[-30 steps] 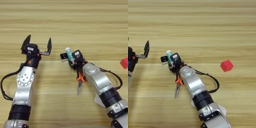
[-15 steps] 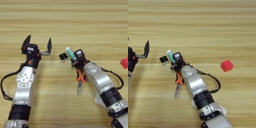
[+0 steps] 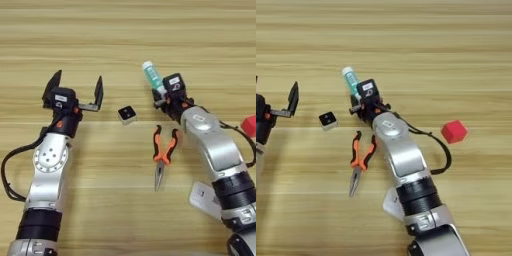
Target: Move the objects on the table
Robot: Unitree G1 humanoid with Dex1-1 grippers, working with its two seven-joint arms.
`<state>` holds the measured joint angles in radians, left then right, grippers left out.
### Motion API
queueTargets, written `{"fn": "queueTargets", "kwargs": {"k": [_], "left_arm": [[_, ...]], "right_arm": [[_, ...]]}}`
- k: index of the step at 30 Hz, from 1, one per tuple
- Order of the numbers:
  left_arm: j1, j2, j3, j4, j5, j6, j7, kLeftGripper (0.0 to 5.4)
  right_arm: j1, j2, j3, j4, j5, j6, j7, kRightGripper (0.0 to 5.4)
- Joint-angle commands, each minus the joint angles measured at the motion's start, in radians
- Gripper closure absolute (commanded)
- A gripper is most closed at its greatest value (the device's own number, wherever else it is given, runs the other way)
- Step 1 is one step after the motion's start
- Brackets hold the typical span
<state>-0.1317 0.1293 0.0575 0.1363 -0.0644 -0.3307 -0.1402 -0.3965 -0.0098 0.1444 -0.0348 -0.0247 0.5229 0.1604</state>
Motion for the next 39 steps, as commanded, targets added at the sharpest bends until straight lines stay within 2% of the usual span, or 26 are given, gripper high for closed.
{"fn": "queueTargets", "kwargs": {"k": [1,8,10,17,23,29,34,39], "left_arm": [[-0.007,0.003,0.002,0.012,0.007,-0.011,-0.001,0.00],[-0.004,0.005,0.003,0.010,0.005,-0.011,-0.003,0.00],[-0.004,0.006,0.004,0.009,0.005,-0.011,-0.004,0.00],[-0.005,0.005,0.004,0.011,0.004,-0.011,-0.005,0.00],[-0.008,0.005,0.005,0.013,0.004,-0.012,-0.006,0.00],[-0.010,0.008,0.008,0.015,0.003,-0.010,-0.009,0.00],[-0.015,0.010,0.009,0.019,0.002,-0.010,-0.010,0.00],[-0.021,0.012,0.009,0.024,0.002,-0.009,-0.012,0.00]], "right_arm": [[-0.006,-0.050,-0.053,-0.076,0.036,0.033,0.035,3.70],[0.023,-0.154,-0.159,-0.190,0.140,0.058,0.131,3.70],[0.040,-0.200,-0.172,-0.224,0.148,0.033,0.163,3.70],[0.094,-0.331,-0.261,-0.322,0.214,0.036,0.253,3.70],[0.149,-0.436,-0.372,-0.343,0.310,0.011,0.359,3.70],[0.207,-0.524,-0.443,-0.356,0.392,0.023,0.451,3.70],[0.261,-0.609,-0.492,-0.348,0.418,0.027,0.506,3.70],[0.327,-0.679,-0.527,-0.302,0.418,-0.018,0.578,3.70]]}}
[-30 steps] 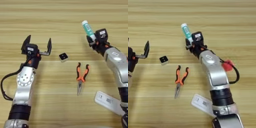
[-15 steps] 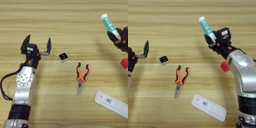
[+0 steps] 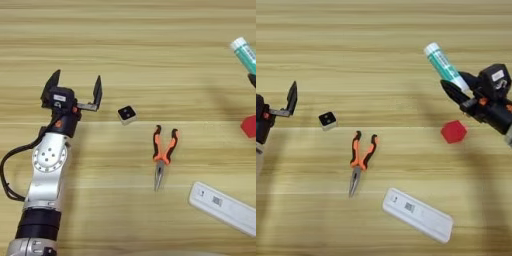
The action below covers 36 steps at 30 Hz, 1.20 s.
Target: Move the objects on the table
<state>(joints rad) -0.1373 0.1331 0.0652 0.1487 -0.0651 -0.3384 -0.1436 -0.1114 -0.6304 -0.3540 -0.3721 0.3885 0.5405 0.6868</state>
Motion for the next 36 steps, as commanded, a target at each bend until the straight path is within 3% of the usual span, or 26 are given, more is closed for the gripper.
{"fn": "queueTargets", "kwargs": {"k": [1,7,20,36], "left_arm": [[-0.017,0.009,0.001,0.012,0.002,-0.001,-0.009,0.00],[-0.020,0.011,0.001,0.013,0.002,0.000,-0.012,0.00],[-0.020,0.008,0.001,0.010,0.004,0.001,-0.016,0.00],[-0.011,0.005,0.000,0.007,0.004,-0.002,-0.015,0.00]], "right_arm": [[0.055,-0.071,-0.030,0.054,0.001,-0.045,0.070,3.70],[0.124,-0.112,0.003,0.138,-0.029,-0.130,0.149,3.70],[0.182,-0.106,0.115,0.300,-0.095,-0.261,0.214,3.71],[0.176,-0.089,0.197,0.455,-0.126,-0.331,0.232,3.71]]}}
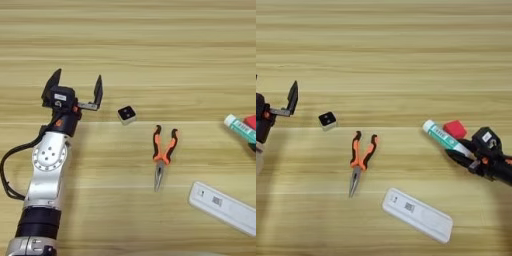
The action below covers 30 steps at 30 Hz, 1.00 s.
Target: Move the objects on the table
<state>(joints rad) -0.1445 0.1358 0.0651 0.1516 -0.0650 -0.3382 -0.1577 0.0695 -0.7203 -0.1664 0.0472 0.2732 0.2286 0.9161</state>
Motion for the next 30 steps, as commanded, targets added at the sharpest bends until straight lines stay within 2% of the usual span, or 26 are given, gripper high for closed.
{"fn": "queueTargets", "kwargs": {"k": [1,12,24,26,30], "left_arm": [[-0.004,0.003,0.000,0.005,0.004,-0.003,-0.001,0.00],[-0.008,0.006,0.004,0.011,0.002,-0.005,-0.004,0.00],[-0.011,0.007,0.006,0.017,0.002,-0.009,-0.004,0.00],[-0.011,0.007,0.006,0.016,0.002,-0.009,-0.004,0.00],[-0.014,0.006,0.008,0.022,0.003,-0.011,-0.005,0.00]], "right_arm": [[-0.005,0.002,0.014,0.045,-0.015,-0.026,0.003,3.71],[-0.019,0.010,0.031,0.138,-0.031,-0.070,0.005,3.71],[-0.045,0.014,0.026,0.173,-0.022,-0.066,-0.009,3.71],[-0.046,0.014,0.023,0.172,-0.020,-0.065,-0.011,3.33],[-0.051,0.014,0.024,0.175,-0.019,-0.062,-0.015,2.95]]}}
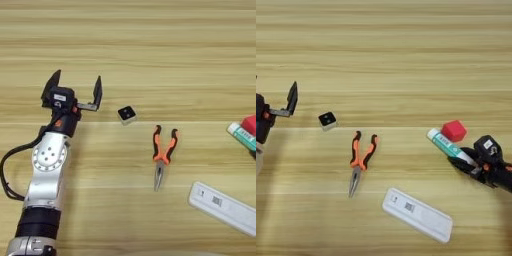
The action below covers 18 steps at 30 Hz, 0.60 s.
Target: Move the objects on the table
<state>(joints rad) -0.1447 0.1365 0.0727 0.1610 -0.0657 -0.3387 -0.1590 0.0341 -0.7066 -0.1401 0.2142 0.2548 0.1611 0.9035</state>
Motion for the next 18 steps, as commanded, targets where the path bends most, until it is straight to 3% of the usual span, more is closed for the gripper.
{"fn": "queueTargets", "kwargs": {"k": [1,18], "left_arm": [[-0.015,0.006,0.000,0.015,0.003,-0.011,-0.004,0.00],[-0.025,0.007,0.001,0.037,0.003,-0.024,-0.007,0.00]], "right_arm": [[-0.017,0.000,-0.002,0.008,-0.001,0.006,-0.003,2.80],[-0.027,-0.022,-0.054,-0.039,0.025,0.016,-0.005,0.98]]}}
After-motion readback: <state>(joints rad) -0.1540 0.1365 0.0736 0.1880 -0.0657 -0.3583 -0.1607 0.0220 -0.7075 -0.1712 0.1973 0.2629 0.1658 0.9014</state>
